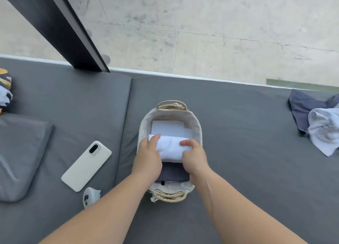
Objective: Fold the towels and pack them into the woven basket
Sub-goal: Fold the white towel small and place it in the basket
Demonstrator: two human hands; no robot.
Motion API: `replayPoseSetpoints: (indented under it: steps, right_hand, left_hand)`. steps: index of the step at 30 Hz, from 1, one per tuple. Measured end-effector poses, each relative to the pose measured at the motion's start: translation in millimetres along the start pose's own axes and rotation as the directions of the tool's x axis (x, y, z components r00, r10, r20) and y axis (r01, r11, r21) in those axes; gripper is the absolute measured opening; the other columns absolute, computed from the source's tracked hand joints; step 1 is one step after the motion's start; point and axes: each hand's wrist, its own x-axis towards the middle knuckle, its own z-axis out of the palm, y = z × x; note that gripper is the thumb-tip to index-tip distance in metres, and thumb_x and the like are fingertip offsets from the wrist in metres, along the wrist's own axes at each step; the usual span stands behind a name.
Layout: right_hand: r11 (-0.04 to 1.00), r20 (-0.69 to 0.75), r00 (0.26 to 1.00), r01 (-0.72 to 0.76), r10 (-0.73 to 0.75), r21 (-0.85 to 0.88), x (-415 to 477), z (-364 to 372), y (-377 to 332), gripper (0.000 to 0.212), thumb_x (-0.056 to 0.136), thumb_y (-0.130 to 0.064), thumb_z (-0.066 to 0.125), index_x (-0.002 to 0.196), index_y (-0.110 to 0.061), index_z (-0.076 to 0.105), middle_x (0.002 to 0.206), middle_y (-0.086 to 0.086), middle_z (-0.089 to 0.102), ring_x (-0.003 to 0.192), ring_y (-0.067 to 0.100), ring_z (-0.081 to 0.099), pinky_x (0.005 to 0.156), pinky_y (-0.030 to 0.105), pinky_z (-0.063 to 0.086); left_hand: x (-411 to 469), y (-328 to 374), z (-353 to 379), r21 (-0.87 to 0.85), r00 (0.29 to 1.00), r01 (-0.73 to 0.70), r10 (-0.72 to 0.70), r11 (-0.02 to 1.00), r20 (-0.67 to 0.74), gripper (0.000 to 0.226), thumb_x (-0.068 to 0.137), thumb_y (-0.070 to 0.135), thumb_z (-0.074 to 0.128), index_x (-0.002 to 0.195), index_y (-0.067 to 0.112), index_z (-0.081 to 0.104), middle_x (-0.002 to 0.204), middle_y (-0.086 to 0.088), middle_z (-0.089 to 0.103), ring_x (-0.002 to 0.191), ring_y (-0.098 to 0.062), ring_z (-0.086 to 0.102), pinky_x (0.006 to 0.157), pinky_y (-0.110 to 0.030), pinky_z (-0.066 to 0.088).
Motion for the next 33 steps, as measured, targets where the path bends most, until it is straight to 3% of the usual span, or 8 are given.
replayPoseSetpoints:
  steps: [7, 11, 14, 19, 22, 27, 29, 33]
  right_hand:
    - [0.935, 0.032, 0.981, 0.192, -0.192, -0.297, 26, 7, 14, 0.047, 0.087, 0.004, 0.032, 0.107, -0.034, 0.051, 0.126, 0.000, 0.044, 0.102, 0.018, 0.052, 0.082, 0.028, 0.041]
    - [0.877, 0.023, 0.963, 0.254, -0.268, -0.408, 27, 9, 20, 0.042, 0.091, 0.001, 0.034, 0.113, -0.031, 0.049, 0.126, -0.003, 0.037, 0.103, 0.014, 0.043, 0.088, 0.025, 0.032]
    - [0.876, -0.017, 0.962, 0.242, -0.273, -0.417, 24, 14, 21, 0.043, 0.090, -0.001, 0.033, 0.117, -0.030, 0.050, 0.130, -0.002, 0.036, 0.103, 0.016, 0.042, 0.088, 0.026, 0.033]
    - [0.777, 0.029, 0.933, 0.315, -0.357, -0.545, 15, 16, 26, 0.047, 0.090, -0.003, 0.039, 0.129, -0.028, 0.049, 0.148, 0.002, 0.028, 0.120, 0.026, 0.048, 0.094, 0.034, 0.043]
    - [0.567, 0.189, 0.889, 0.416, -0.416, -0.710, 11, 13, 30, 0.050, 0.096, -0.011, 0.046, 0.144, -0.022, 0.040, 0.167, 0.011, -0.005, 0.150, 0.030, 0.016, 0.118, 0.036, 0.026]
    - [-0.091, 0.541, 0.761, 0.548, -0.359, -0.831, 27, 1, 30, 0.065, 0.103, -0.026, 0.029, 0.160, -0.014, 0.001, 0.167, 0.006, -0.017, 0.154, 0.029, -0.015, 0.124, 0.051, -0.005]
    - [-0.206, 0.567, 0.772, 0.529, -0.287, -0.823, 32, -4, 34, 0.069, 0.104, -0.034, 0.026, 0.160, -0.013, -0.011, 0.166, 0.007, -0.023, 0.153, 0.028, -0.019, 0.124, 0.052, -0.007]
    - [-0.323, 0.630, 0.750, 0.556, -0.200, -0.766, 31, -13, 34, 0.071, 0.104, -0.043, 0.021, 0.158, -0.013, -0.015, 0.166, 0.007, -0.024, 0.153, 0.027, -0.020, 0.123, 0.053, -0.010]
  left_hand:
    - [18, -3, 19, 0.324, 0.997, -0.001, -0.023, 0.946, 0.070, 0.075, 0.094, 0.010, 0.045, 0.156, 0.033, 0.012, 0.163, -0.008, -0.006, 0.145, -0.030, 0.019, 0.112, -0.039, 0.034]
    - [-1, 2, 28, 0.644, 0.988, -0.146, 0.075, 0.751, 0.137, 0.086, 0.093, 0.020, 0.043, 0.156, 0.021, -0.016, 0.155, -0.007, -0.042, 0.148, -0.037, -0.024, 0.122, -0.050, 0.005]
    - [-22, -4, 31, 0.760, 0.954, -0.294, 0.132, 0.580, 0.268, 0.077, 0.099, 0.029, 0.030, 0.153, 0.015, -0.024, 0.158, -0.007, -0.038, 0.146, -0.033, -0.032, 0.115, -0.064, -0.008]
    - [-21, -8, 21, 0.715, 0.922, -0.340, 0.067, 0.611, 0.382, 0.067, 0.104, 0.035, 0.025, 0.159, 0.019, -0.010, 0.164, 0.003, -0.024, 0.152, -0.022, -0.016, 0.119, -0.060, -0.006]
    - [-13, -2, 15, 0.729, 0.912, -0.372, 0.083, 0.574, 0.401, 0.076, 0.097, 0.023, 0.041, 0.159, 0.021, -0.002, 0.166, 0.004, -0.016, 0.153, -0.022, -0.001, 0.118, -0.058, 0.004]
    - [-7, 5, 8, 0.758, 0.899, -0.436, 0.202, 0.485, 0.388, 0.071, 0.087, 0.023, 0.051, 0.153, 0.021, 0.025, 0.152, 0.001, 0.021, 0.130, -0.022, 0.031, 0.110, -0.047, 0.024]
    - [-8, 6, 6, 0.787, 0.924, -0.383, 0.218, 0.484, 0.315, 0.062, 0.090, 0.025, 0.047, 0.149, 0.020, 0.030, 0.151, -0.002, 0.025, 0.139, -0.025, 0.026, 0.116, -0.051, 0.016]
    - [-9, 0, 11, 0.799, 0.935, -0.336, 0.079, 0.499, 0.345, 0.071, 0.102, 0.040, 0.026, 0.158, 0.016, -0.010, 0.165, -0.006, -0.021, 0.153, -0.026, -0.015, 0.118, -0.060, -0.011]
